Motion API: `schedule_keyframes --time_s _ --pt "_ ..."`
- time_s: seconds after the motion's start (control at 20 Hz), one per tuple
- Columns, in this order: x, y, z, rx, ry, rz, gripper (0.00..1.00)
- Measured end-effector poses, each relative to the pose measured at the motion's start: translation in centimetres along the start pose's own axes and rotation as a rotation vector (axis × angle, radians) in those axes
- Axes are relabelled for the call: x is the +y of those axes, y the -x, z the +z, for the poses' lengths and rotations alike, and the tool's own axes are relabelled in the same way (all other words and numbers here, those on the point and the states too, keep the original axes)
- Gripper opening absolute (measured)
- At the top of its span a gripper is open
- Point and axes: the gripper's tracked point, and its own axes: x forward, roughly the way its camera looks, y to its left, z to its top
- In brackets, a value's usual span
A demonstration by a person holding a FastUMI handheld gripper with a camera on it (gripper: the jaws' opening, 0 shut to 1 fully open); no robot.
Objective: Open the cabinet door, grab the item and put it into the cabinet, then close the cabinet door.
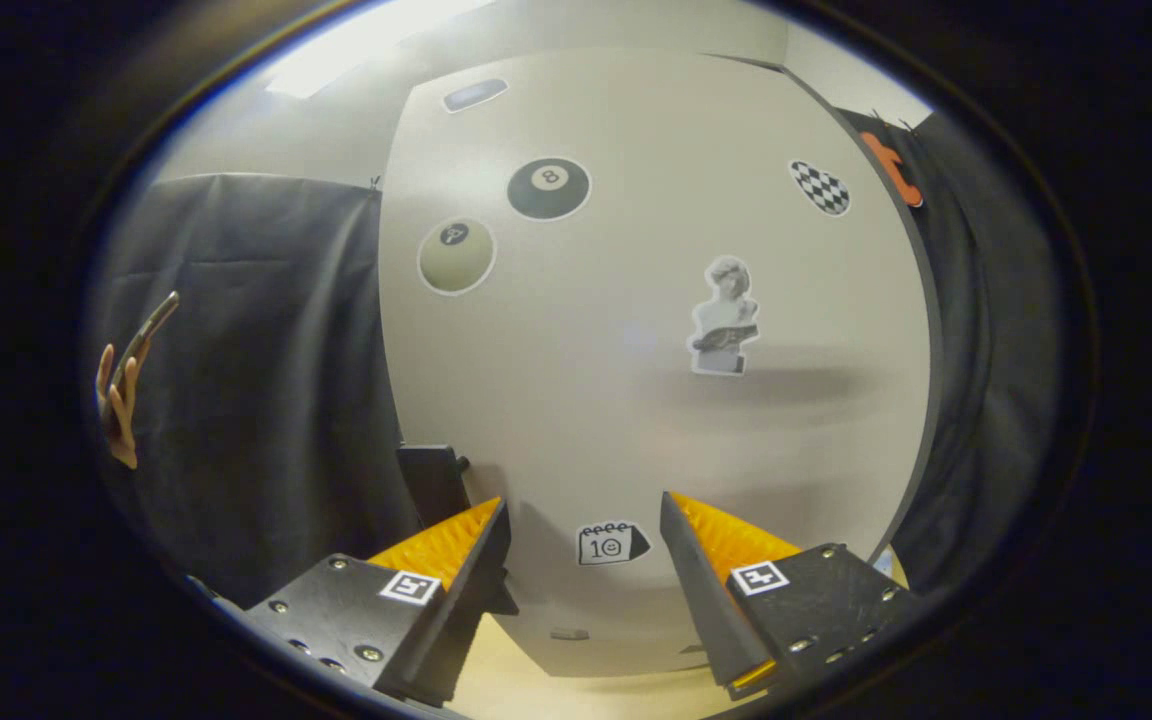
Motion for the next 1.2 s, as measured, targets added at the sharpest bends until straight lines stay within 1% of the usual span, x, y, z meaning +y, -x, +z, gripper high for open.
schedule_keyframes --time_s 0.45,0.6,0.75,0.9,1.0,1.1,1.2 --pt "0.4 -0.8 0.0 0.000 0.004 0.028 0.90" --pt "0.2 -0.5 0.2 -0.008 0.041 0.022 0.90" --pt "-0.6 0.7 1.9 -0.073 0.096 -0.005 0.90" --pt "-1.9 3.3 4.4 -0.143 0.108 -0.021 0.90" --pt "-3.2 4.7 5.7 -0.172 0.092 -0.015 0.90" --pt "-5.5 5.9 6.2 -0.181 0.092 -0.033 0.90" --pt "-8.2 7.2 6.4 -0.184 0.120 -0.065 0.90"
